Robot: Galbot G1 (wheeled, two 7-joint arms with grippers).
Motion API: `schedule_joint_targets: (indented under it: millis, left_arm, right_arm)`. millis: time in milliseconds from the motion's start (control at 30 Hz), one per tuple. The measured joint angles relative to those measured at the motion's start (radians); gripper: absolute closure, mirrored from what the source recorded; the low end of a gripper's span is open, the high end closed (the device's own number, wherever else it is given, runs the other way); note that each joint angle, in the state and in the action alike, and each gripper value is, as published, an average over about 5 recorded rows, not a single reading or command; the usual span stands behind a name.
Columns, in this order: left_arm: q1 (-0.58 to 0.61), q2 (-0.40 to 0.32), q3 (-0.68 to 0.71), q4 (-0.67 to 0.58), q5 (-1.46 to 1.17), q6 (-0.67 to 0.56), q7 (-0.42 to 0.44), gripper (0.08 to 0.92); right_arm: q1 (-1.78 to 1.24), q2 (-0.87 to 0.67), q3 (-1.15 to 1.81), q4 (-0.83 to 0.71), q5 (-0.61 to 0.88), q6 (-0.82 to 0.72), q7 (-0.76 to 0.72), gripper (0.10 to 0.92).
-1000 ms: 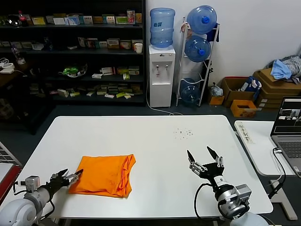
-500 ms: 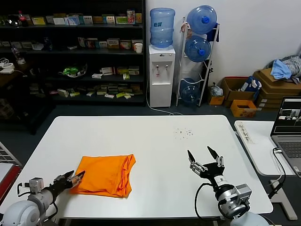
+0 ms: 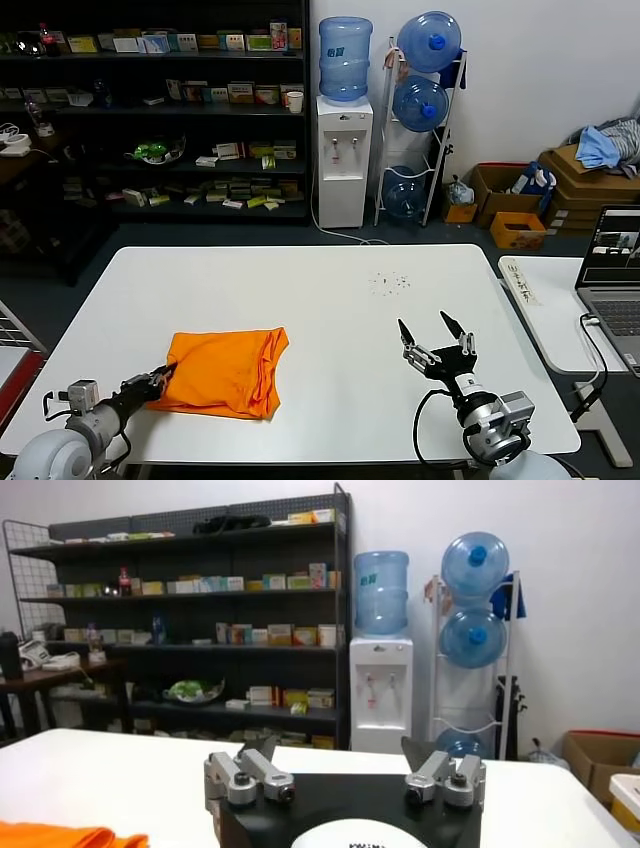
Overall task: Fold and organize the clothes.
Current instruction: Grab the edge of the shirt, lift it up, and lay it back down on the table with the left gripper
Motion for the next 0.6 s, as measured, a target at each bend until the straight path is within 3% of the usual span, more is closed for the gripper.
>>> schedule_joint_targets:
  millis: [167,600]
  left_arm:
    - [0.009,-0.016,-0.013,-0.02,0.011,-0.016,-0.005,0.896]
    - [0.064,-0.116,-0.084,-0.174,0.2,-0.027,-0.039,0.896]
  right_arm:
    - [0.002,0.007,-0.002,-0.006,-0.005,0.001,0.0,0.203]
    - [0.014,0.018,-0.006,-0.028,-0.012,0.004,0.001,0.203]
